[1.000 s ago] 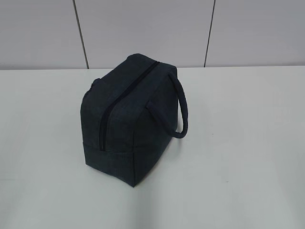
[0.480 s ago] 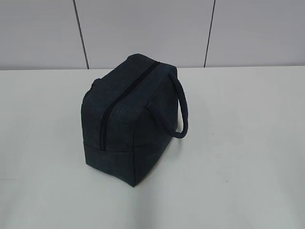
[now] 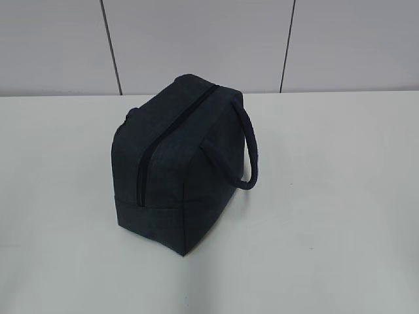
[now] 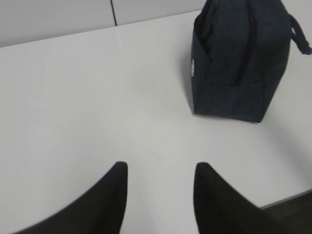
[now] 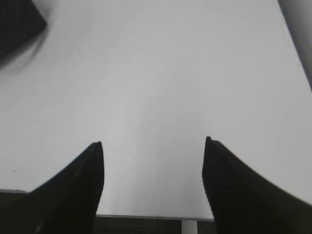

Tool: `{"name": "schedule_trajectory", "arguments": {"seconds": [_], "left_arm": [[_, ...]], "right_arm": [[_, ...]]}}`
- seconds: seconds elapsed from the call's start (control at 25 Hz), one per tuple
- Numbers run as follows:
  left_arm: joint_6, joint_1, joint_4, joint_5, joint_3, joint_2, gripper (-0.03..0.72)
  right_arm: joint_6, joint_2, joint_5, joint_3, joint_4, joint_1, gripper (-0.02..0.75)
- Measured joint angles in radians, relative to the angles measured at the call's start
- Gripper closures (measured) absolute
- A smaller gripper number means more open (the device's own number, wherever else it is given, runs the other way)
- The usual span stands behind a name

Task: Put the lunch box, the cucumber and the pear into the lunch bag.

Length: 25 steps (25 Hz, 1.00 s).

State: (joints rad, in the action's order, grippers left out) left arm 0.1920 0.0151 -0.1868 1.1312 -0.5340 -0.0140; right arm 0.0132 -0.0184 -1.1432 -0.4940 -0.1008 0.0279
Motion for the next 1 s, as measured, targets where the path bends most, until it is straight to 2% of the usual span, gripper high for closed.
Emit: {"name": "schedule_trajectory", "arguments": {"seconds": [0.08,0.16,1.0], "left_arm": [[0.0,-0.031,0.0,0.0,0.0,0.0,0.419],[0.0,-0.044,0.0,0.0,0.0,0.0,0.419],[0.0,-0.048,-0.006,0.0,0.0,0.0,0.419]], "right_arm": [[0.0,0.0,0.0,0.0,0.0,-0.047,0.241],[0.0,0.0,0.0,0.0,0.0,-0.058,0.241],[0.0,0.0,0.0,0.0,0.0,-0.059,0.241]]}}
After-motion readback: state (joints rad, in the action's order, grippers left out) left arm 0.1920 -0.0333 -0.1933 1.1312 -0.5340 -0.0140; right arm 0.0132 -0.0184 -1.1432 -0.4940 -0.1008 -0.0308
